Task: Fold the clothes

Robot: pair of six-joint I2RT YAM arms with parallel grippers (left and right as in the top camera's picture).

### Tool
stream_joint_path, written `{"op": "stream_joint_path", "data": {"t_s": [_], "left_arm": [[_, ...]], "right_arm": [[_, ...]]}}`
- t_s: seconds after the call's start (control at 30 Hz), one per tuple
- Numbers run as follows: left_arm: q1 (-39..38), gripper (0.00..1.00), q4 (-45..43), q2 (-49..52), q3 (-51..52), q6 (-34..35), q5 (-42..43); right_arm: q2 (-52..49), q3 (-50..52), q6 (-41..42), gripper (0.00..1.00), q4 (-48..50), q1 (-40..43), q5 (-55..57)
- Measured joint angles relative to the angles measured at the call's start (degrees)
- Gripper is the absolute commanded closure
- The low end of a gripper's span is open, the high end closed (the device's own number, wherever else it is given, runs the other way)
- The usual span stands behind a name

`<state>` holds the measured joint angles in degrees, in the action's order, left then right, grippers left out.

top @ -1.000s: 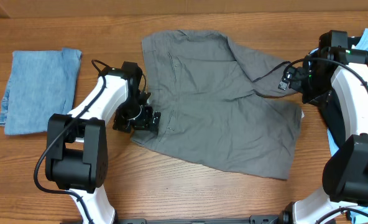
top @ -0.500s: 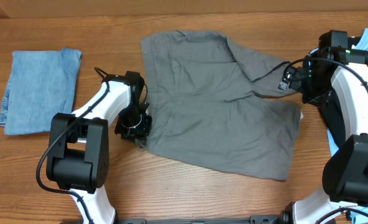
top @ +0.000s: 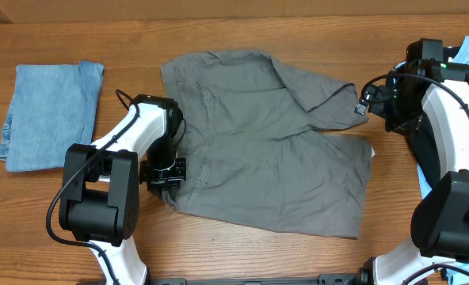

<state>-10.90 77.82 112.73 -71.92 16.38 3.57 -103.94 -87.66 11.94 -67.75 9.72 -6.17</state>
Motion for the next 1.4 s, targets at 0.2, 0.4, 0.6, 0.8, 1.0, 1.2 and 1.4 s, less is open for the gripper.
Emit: {"op": "stream_joint_path", "data": {"t_s": [0.2,0.4,0.6,0.8,1.0,1.2,1.4], "left_arm": [[0.0,0.10,2.8,0.0,-0.5,0.9,-0.9],[0.0,0.10,8.9,0.1,-13.9,0.9,-1.1],[0.0,0.96,-2.9,0.1,-20.3,1.4,-0.3],[-0.4,0.96,-14.4,0.1,-15.8,3.0,2.5],[-3.2,0.96,-29.0,0.1,-6.1,5.9,3.5],[-4.1,0.96,-30.6,0.1,-3.0,6.3,4.0],[-2.1,0.00,-14.6,-3.2,-17.5,7.1,5.6]], "right_arm": [[0.0,0.0,0.0,0.00,0.0,0.0,0.0],[0.0,0.0,0.0,0.00,0.0,0.0,0.0],[0.0,0.0,0.0,0.00,0.0,0.0,0.0],[0.0,0.0,0.0,0.00,0.0,0.0,0.0],[0.0,0.0,0.0,0.00,0.0,0.0,0.0],[0.0,0.0,0.0,0.00,0.4,0.0,0.0],[0.0,0.0,0.0,0.00,0.5,0.0,0.0]]}}
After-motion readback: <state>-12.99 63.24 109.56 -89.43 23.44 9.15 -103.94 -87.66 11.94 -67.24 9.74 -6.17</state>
